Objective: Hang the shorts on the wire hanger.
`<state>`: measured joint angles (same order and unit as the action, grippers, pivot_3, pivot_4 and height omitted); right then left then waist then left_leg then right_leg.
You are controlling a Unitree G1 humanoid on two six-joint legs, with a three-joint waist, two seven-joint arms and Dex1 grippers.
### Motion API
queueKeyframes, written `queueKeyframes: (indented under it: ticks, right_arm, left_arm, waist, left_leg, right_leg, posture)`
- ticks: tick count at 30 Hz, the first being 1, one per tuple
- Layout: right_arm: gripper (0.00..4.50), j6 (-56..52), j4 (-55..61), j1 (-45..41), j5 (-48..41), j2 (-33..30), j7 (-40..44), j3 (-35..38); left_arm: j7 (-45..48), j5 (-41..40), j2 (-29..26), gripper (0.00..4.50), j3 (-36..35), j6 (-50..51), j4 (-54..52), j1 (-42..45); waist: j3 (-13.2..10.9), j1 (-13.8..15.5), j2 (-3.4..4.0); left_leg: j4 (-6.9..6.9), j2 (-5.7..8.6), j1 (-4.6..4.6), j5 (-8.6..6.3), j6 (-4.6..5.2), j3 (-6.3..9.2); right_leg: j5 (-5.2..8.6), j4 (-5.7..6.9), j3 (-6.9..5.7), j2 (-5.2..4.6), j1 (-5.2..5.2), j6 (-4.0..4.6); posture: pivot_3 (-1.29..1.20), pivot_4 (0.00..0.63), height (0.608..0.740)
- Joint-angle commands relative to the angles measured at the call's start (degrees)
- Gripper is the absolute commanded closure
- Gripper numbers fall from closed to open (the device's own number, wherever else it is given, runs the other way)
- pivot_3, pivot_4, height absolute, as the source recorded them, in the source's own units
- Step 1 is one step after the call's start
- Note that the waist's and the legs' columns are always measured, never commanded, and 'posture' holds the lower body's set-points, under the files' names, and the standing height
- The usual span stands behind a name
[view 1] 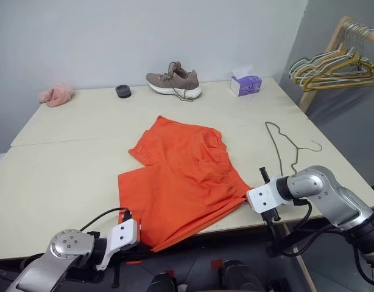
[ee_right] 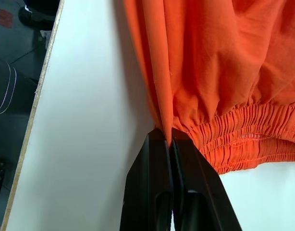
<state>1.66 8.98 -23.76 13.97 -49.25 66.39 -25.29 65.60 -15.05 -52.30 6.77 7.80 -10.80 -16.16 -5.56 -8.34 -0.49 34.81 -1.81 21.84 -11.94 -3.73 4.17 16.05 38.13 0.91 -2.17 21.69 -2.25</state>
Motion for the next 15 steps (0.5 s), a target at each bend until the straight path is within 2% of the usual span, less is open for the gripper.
queueKeyframes:
  ticks: [1,2,5,10,12,14,15]
  right_arm:
    - [4.27,-2.4,1.2,-1.2,-1.2,-1.2,0.8,3.8]
    - [4.04,-2.5,1.4,-1.2,-1.4,-1.5,1.2,3.6]
    - [3.20,-2.9,2.1,-1.0,-2.6,-1.6,2.4,3.7]
    - [1.49,-5.0,3.2,-1.4,-6.1,-1.3,5.0,4.7]
    - [0.68,-7.3,4.0,-1.3,-9.6,-1.5,6.9,5.8]
    - [0.09,-9.8,4.7,-1.4,-12.9,-1.6,8.4,7.0]
    - [0.00,-11.3,5.0,-1.5,-14.8,-1.6,9.0,7.9]
  left_arm:
    - [-1.0,1.7,0.5,4.50,-0.3,-0.5,2.9,-1.0]
    - [-1.8,1.0,1.3,4.50,-0.8,0.1,2.9,-0.8]
    - [-2.4,-1.2,2.7,3.88,-1.8,1.7,1.6,-0.4]
    - [-3.6,-3.1,3.7,2.42,-3.3,4.7,-1.4,-0.4]
    - [-4.2,-5.2,3.8,1.77,-4.4,7.6,-4.6,-0.5]
    - [-4.9,-7.7,4.2,1.25,-6.0,10.6,-7.9,-0.3]
    - [-5.1,-9.7,4.2,0.97,-7.2,12.5,-9.6,0.0]
  waist:
    - [0.0,0.0,0.00]
    - [0.0,0.0,0.00]
    - [0.0,0.1,-0.01]
    - [0.0,0.2,-0.05]
    - [0.0,0.5,-0.07]
    - [0.0,0.6,-0.09]
    - [0.0,0.7,-0.10]
  left_leg:
    - [0.00,0.00,0.00,0.00,0.00,0.00]
    - [0.00,0.00,-0.01,0.00,0.00,-0.01]
    - [0.01,0.00,-0.01,0.00,0.00,-0.01]
    - [0.02,-0.02,-0.02,0.00,0.00,0.00]
    - [0.07,-0.02,-0.02,0.01,0.00,0.03]
    - [0.10,-0.01,-0.02,0.01,-0.01,0.07]
    - [0.11,-0.01,-0.02,0.02,-0.01,0.08]
  right_leg:
    - [0.00,0.00,0.01,0.00,-0.01,0.00]
    - [0.00,0.01,0.01,0.00,-0.01,-0.01]
    - [-0.01,0.02,0.01,0.00,-0.01,-0.02]
    - [-0.01,0.04,-0.02,0.00,-0.03,-0.02]
    - [-0.02,0.07,-0.05,0.00,0.02,-0.03]
    - [-0.02,0.06,-0.08,-0.01,0.00,-0.03]
    - [-0.02,0.05,-0.08,-0.02,-0.02,-0.03]
  posture:
    - [-0.16,0.036,0.740]
    - [-0.16,0.036,0.740]
    - [-0.15,0.034,0.740]
    - [-0.15,0.030,0.740]
    - [-0.15,0.028,0.740]
    - [-0.15,0.027,0.740]
    - [-0.15,0.027,0.740]
